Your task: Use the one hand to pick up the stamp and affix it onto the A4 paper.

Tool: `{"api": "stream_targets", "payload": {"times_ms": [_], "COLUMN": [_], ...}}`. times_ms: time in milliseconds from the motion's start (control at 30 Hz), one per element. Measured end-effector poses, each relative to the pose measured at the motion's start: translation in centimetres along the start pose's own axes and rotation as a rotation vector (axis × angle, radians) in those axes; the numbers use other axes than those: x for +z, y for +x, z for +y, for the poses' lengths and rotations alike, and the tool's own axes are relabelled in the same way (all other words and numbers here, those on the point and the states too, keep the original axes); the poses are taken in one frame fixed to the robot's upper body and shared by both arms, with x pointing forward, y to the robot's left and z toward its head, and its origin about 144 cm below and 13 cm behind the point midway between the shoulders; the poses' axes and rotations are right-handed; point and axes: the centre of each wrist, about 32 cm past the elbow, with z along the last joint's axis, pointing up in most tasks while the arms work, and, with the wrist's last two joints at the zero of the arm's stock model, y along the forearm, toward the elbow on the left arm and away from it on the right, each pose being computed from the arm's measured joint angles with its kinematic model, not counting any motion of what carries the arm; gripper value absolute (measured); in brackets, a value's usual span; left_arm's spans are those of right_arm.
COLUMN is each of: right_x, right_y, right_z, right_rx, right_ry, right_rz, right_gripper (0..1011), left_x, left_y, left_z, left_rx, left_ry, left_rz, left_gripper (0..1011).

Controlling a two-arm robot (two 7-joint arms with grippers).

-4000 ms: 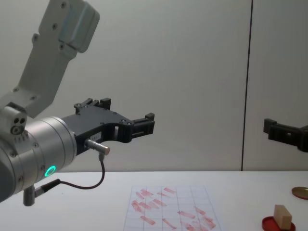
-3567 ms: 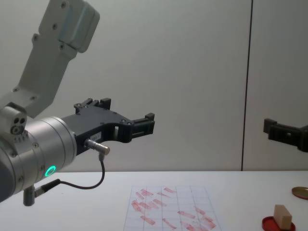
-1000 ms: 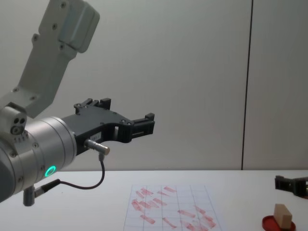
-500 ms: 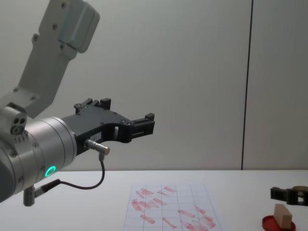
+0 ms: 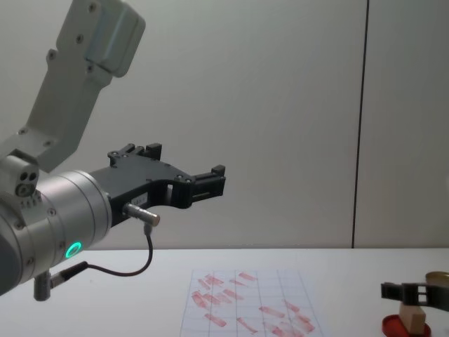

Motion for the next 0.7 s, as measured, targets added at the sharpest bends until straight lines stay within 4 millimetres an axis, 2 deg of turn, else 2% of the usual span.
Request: {"api": "stream_targets", "payload": {"times_ms": [300, 367, 700], "right_x": [-0.04, -0.06, -0.03], "right_y": [-0.35, -0.44, -0.78], "right_z": [0.63, 0.73, 0.98], "right_rx": [0.016, 0.02, 0.012], "right_ry": [-0.028, -0.035, -0.068], "right_rz": [-0.01, -0.013, -0.029], "right_gripper": [1001, 976, 716], "left_x": [0.0, 0.0, 0.0], "left_y": [0.0, 0.0, 0.0], "left_z": [0.0, 0.0, 0.0], "left_rx": [0.0, 0.0, 0.0], "left_ry": [0.0, 0.0, 0.0], "left_rz": [0.0, 0.0, 0.0], "left_gripper": [993, 993, 993]}}
